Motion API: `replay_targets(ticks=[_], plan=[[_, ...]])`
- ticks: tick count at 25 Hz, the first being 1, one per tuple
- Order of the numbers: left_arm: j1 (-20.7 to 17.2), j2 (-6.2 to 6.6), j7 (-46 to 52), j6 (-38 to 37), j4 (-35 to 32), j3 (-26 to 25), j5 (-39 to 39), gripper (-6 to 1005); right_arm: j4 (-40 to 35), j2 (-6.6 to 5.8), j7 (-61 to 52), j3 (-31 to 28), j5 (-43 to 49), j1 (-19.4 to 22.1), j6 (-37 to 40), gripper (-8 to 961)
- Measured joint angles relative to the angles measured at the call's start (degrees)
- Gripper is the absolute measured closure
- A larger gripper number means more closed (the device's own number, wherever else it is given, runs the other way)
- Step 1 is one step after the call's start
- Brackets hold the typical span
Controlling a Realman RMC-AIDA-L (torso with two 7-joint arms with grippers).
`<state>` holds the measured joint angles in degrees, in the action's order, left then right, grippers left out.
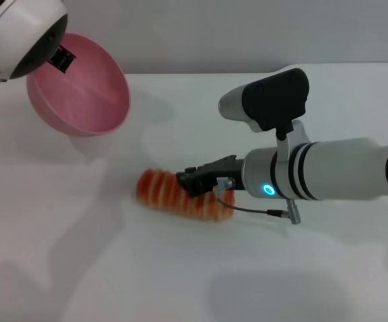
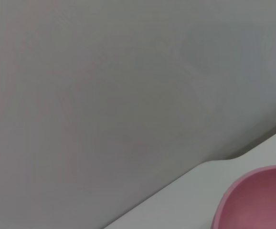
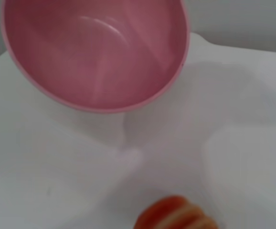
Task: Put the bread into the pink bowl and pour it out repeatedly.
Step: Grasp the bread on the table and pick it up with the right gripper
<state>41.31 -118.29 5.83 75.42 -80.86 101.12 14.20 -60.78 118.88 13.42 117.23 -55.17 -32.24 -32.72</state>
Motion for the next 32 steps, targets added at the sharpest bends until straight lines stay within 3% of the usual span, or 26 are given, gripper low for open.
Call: replay_targets(ticks=[11, 22, 32], plan=[[0.1, 0.06, -0.7, -0.3, 0.1, 0.0, -0.1, 937, -1.1, 0.04, 0.0, -2.6, -0.1, 1.4, -0.2, 954], [0.6, -0.01, -0.8, -0.1, 0.3, 0.1, -0.2, 936, -0.8, 0.20, -0.3, -2.1, 2.5, 2.3, -0.3, 777], [1.3, -0.09, -0.9, -0.1, 0.6, 0.2, -0.3, 936, 0.7, -0.02, -0.3, -3.4, 2.5, 2.6, -0.6, 361]])
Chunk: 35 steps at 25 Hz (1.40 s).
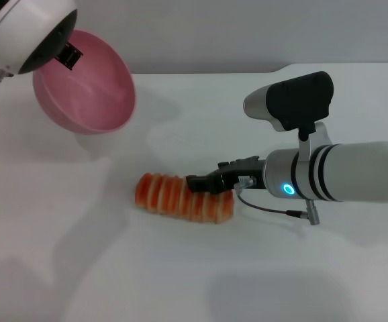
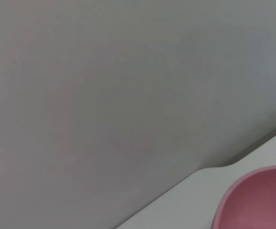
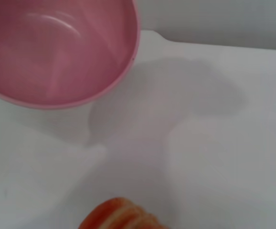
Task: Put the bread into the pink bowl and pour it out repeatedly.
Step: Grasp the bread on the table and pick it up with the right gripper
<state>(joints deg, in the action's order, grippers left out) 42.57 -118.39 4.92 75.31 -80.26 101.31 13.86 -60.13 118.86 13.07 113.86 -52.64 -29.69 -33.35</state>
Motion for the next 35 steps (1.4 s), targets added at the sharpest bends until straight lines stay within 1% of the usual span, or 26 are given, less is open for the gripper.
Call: replay_targets(ticks=[1, 9, 14, 18, 24, 35], plan=[[0.1, -0.04, 0.0, 0.1, 0.1, 0.1, 0.0, 936, 0.2, 0.00, 0.0, 0.0, 0.0, -0.1, 0.0, 323], [0.5, -0.17, 0.0, -0.1, 0.1, 0.6, 0.0, 936, 0.7, 0.20, 0.0, 0.5, -0.5, -0.3, 0.0, 183], [0.7, -0.21, 0.0, 0.0, 0.1, 0.8, 0.0, 935, 1.3, 0.30, 0.0, 0.7, -0.8, -0.5, 0.0, 185], [0.8, -0.20, 0.2, 0.1, 0.1, 1.1, 0.0, 935, 1.6, 0.29, 0.3, 0.7, -2.8, -0.5, -0.2, 186], [0.9, -0.17, 0.2, 0.1, 0.1, 1.4, 0.0, 935, -1.3, 0.09, 0.6, 0.6, -3.8, -0.2, -0.9, 188], [1.3, -0.21, 0.1, 0.3, 0.0, 1.5, 0.0, 935, 0.4, 0.38, 0.9, 2.0, -4.7, -1.2, -0.8, 191]])
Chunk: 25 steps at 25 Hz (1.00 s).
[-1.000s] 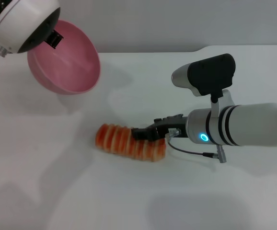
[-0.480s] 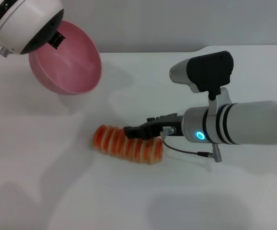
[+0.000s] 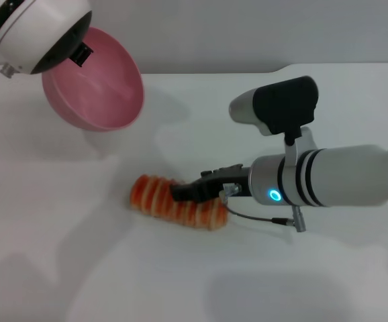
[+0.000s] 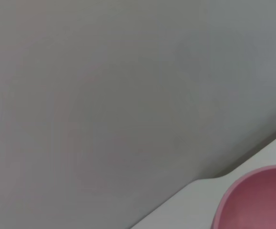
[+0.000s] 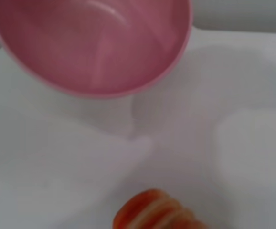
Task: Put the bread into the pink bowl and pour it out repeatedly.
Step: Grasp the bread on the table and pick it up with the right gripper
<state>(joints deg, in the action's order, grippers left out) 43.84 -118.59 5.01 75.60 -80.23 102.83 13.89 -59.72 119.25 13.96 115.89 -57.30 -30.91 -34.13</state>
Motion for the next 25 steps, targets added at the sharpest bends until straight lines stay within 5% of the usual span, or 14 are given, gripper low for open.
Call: replay_targets(ticks=[20, 25], plan=[[0.1, -0.04, 0.0, 0.1, -0.3, 0.7, 0.0, 934, 4.4, -0.07, 0.8, 1.1, -2.8, -2.6, -1.4, 198], [0.1, 0.03, 0.0, 0.4, -0.4, 0.7, 0.0, 934, 3.1, -0.27, 3.8, 0.9, -2.8, -2.3, -2.3, 343]])
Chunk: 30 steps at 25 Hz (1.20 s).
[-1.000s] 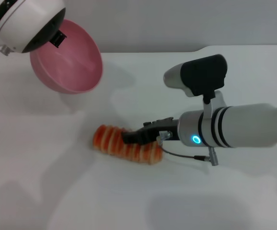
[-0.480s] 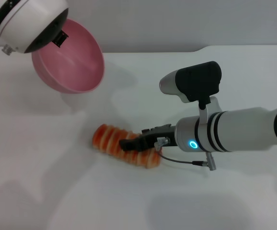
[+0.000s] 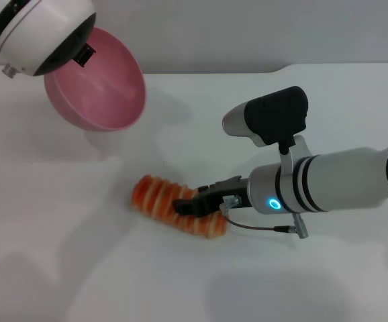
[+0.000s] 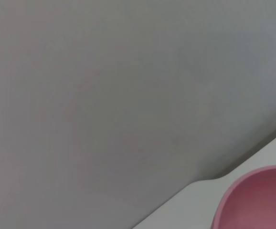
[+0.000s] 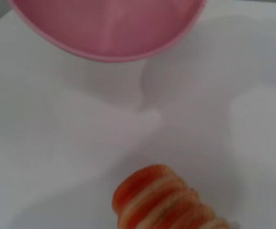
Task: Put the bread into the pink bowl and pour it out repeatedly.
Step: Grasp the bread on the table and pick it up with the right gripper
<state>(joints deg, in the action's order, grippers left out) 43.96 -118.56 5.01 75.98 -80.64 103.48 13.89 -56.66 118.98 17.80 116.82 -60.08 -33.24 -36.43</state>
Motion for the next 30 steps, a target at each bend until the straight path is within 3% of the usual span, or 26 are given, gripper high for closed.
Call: replay_targets(ticks=[17, 22, 30], plan=[[0.2, 0.09, -0.1, -0.6, 0.6, -0.5, 0.0, 933, -6.2, -0.42, 3.0, -6.8, 0.7, 3.9, -2.4, 470], [0.3, 0.09, -0.1, -1.0, 1.3, -0.8, 0.0, 933, -11.3, -0.38, 3.0, -8.6, 2.6, 5.8, -4.4, 513], [0.4, 0.23, -0.1, -1.1, 1.7, -2.0, 0.3, 933, -21.7, -0.14, 2.6, -13.9, 7.3, 12.2, -9.4, 588]])
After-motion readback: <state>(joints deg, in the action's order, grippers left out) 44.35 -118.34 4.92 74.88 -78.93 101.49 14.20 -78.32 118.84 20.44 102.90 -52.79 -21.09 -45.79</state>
